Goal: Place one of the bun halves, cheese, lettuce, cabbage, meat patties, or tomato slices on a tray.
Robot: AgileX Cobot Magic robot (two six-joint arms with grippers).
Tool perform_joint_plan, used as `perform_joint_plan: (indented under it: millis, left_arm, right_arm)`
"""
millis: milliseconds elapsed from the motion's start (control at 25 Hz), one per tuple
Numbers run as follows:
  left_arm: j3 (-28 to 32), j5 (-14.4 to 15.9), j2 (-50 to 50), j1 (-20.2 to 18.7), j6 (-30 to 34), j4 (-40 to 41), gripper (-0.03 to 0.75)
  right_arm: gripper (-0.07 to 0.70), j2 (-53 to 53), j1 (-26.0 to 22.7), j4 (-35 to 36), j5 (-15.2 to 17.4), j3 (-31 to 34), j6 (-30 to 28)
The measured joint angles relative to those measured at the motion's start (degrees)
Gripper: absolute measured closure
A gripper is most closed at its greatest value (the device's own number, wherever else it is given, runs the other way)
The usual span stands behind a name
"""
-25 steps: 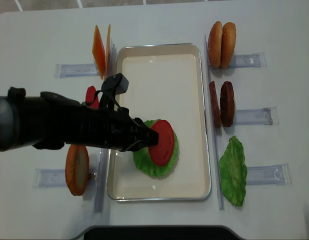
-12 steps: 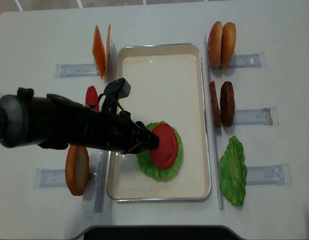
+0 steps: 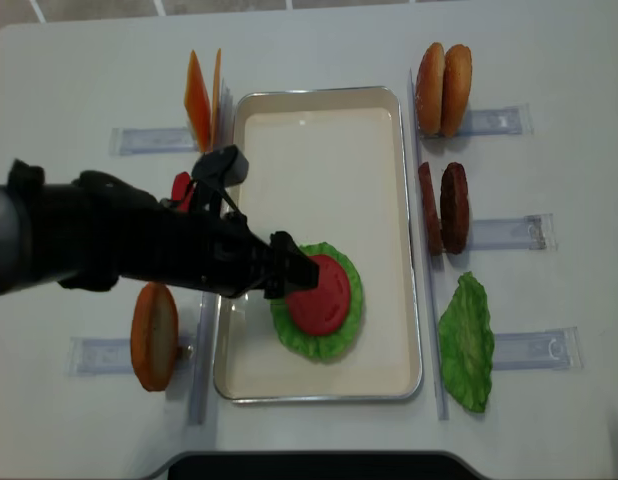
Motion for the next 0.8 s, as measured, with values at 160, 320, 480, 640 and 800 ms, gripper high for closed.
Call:
perform_joint_plan:
  millis: [160,320,480,640,800]
  left_arm:
    - [-4.6,2.3,-6.0,2.2,-18.1,19.1,0.023]
    - [-10.4,9.8,-10.5,4.8,-35.8,40.1,0.024]
    - [-14.4,19.7,-14.2,8.7,-48.9,59.7,0.024]
    - [-15.0,27.3,-18.2,13.0,-54.5,72.6,0.024]
    - [-15.2,33.0,-21.4,15.6,-54.9,78.5,0.026]
  right_arm:
    - [0.041,0.0,0.0,0.0,0.0,0.0,0.0]
    - [0.041,0.0,0.0,0.0,0.0,0.0,0.0]
    - [0.041,0.0,0.0,0.0,0.0,0.0,0.0]
    - [0.041,0.0,0.0,0.0,0.0,0.0,0.0]
    - [0.041,0.0,0.0,0.0,0.0,0.0,0.0]
